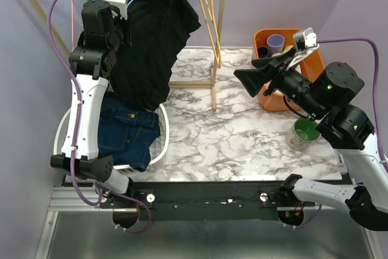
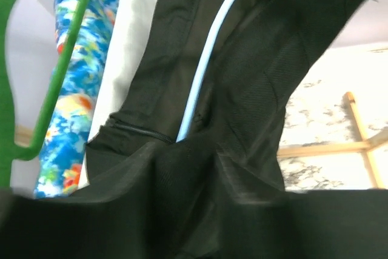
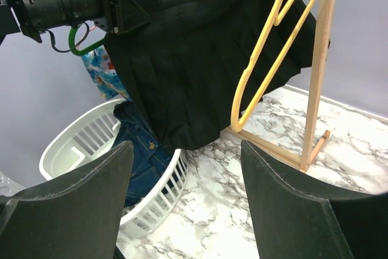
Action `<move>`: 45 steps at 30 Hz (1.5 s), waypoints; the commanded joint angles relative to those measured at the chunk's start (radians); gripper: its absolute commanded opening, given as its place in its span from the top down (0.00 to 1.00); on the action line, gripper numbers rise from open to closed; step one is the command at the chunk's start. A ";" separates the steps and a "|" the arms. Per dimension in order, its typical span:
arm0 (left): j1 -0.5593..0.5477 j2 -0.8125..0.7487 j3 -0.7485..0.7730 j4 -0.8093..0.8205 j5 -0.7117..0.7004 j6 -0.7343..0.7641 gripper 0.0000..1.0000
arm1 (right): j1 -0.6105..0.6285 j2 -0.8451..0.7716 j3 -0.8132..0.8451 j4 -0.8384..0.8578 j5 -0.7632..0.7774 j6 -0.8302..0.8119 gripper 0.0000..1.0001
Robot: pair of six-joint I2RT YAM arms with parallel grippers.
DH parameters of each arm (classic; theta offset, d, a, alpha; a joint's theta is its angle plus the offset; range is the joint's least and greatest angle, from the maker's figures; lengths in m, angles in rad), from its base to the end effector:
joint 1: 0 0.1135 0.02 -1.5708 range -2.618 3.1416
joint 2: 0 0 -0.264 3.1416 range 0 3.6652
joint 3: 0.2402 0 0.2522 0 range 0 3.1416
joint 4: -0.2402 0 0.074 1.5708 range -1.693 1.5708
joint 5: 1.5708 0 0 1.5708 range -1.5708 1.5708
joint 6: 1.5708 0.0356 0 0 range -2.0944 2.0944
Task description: Remove the skirt from the hanger
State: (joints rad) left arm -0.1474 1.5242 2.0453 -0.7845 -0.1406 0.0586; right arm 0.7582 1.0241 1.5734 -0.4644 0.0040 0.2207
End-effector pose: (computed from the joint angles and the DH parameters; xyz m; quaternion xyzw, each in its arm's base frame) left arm 0.2933 -0.0385 0.5228 0.0389 0.7921 0.0288 0.6085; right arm 0.1232 0.1165 0.5274 -0.1782 0.6526 0.3451 0.6506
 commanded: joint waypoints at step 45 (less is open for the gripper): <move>0.000 -0.404 -0.146 0.059 0.469 -0.132 1.00 | 0.006 0.321 0.445 -0.003 -0.173 0.034 0.29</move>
State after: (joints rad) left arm -0.1471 1.1908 1.9240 -0.7826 0.2401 -0.0360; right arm 0.7582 1.2598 1.8824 -0.4644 -0.0761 0.2508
